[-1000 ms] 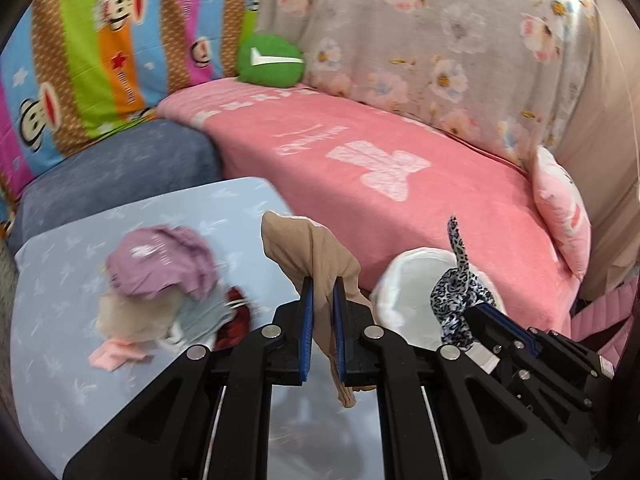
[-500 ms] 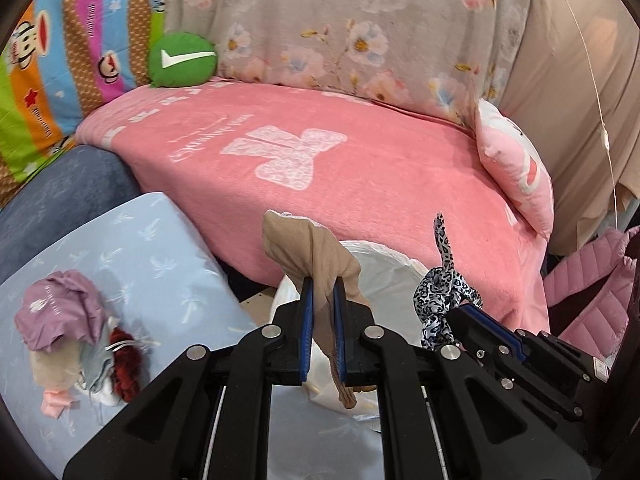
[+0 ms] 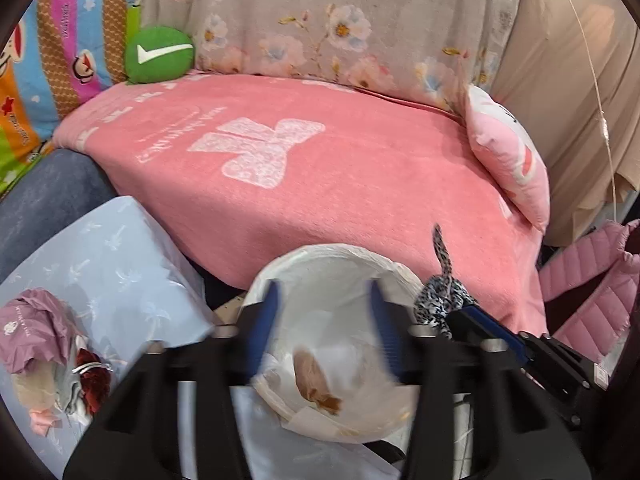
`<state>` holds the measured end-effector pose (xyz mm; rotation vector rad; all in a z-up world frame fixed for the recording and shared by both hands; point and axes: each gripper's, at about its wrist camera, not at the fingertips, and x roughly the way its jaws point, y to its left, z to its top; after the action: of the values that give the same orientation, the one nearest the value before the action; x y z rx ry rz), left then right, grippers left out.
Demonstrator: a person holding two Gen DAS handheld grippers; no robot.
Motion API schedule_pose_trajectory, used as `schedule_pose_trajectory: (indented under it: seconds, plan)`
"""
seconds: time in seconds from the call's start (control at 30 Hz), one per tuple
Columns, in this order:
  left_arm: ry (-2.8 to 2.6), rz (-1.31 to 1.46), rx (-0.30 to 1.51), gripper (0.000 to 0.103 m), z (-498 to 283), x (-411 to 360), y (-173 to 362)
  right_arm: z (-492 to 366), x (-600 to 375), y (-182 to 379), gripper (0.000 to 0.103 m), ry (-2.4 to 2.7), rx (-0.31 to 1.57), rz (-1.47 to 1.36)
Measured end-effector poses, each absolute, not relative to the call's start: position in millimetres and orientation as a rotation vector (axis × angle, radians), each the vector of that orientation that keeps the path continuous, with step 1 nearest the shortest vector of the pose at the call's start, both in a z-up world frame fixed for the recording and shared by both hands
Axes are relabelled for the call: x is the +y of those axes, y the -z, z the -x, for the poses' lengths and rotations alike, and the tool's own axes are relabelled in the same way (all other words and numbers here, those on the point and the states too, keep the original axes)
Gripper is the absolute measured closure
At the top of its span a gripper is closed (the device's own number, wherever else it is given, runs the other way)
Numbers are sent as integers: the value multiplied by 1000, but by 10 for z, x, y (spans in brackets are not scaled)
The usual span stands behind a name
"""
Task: Collect trash
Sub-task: 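Carry the sock and leopard scrunchie to the white wastebasket and open both tools, then move both tools back to the pile and lower the right tool to the brown scrunchie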
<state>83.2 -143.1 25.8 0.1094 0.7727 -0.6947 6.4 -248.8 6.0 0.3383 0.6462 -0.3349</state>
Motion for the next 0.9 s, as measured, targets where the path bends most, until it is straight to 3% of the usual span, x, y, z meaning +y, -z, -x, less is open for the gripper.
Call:
schedule_pose_trajectory:
  seconds: [0.03,0.17,0.9]
  plan:
    - [683,-103,760,34,-831,-1412,-272,-70,-2496,-63,88,333,644,-339]
    - [670,-86,760,32,-864,-1354,-297,-71,-2492,-96,75,335,632,-329]
    - [516,5,810,32,-848,-582,-147,-44,-1815,-98,67,216,681,-273]
